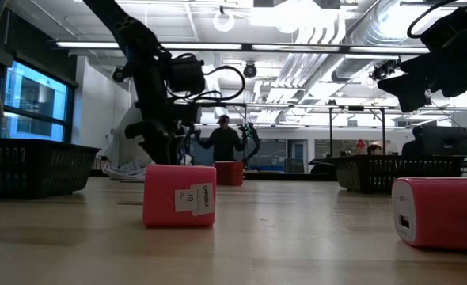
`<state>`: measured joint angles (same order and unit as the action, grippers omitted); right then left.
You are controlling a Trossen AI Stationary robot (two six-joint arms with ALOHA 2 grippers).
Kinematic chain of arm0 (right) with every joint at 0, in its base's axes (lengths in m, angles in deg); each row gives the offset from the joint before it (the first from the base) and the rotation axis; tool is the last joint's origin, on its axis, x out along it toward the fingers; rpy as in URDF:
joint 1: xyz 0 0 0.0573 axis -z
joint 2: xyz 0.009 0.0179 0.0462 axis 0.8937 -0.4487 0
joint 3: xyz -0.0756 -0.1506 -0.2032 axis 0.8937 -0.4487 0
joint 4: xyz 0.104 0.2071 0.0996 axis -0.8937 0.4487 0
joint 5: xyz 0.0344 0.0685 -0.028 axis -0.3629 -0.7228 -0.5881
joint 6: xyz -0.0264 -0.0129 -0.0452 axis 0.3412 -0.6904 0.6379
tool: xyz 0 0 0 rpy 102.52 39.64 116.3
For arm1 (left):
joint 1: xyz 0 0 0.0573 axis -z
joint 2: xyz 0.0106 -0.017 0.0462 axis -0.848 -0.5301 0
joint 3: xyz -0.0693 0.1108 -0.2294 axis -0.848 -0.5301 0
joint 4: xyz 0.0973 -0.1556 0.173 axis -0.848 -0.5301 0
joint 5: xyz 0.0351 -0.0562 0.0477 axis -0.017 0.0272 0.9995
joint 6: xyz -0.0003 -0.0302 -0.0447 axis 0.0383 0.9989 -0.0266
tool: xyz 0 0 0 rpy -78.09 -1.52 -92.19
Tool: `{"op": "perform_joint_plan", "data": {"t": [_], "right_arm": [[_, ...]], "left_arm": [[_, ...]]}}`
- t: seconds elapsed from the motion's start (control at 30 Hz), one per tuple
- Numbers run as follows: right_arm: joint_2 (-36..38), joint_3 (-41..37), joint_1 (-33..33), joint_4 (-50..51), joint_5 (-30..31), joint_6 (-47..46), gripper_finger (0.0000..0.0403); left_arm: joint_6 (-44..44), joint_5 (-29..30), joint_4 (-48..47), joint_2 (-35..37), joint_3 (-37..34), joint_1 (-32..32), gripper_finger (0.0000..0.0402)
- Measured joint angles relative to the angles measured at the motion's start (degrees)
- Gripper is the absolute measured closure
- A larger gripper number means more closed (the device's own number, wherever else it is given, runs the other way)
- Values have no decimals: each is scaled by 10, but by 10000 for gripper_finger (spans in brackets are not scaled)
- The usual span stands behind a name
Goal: Pick & Place Office items
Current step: Put the dark blue digital timer into the left black bin
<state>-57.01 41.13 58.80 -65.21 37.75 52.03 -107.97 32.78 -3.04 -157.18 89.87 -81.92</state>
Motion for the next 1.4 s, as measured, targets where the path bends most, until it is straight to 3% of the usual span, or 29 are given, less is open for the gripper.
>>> {"op": "perform_joint_plan", "data": {"t": [0.27, 0.73, 0.97, 1.4], "right_arm": [[0, 0, 0, 0, 0, 0, 180], [0, 0, 0, 0, 0, 0, 180], [0, 0, 0, 0, 0, 0, 180], [0, 0, 0, 0, 0, 0, 180]], "left_arm": [[27, 0, -76, 9, 40, 13, 249], [108, 32, -139, 110, 41, 75, 250], [176, 65, -185, 162, 35, 137, 250], [354, 131, -226, 271, -39, 295, 250]]}}
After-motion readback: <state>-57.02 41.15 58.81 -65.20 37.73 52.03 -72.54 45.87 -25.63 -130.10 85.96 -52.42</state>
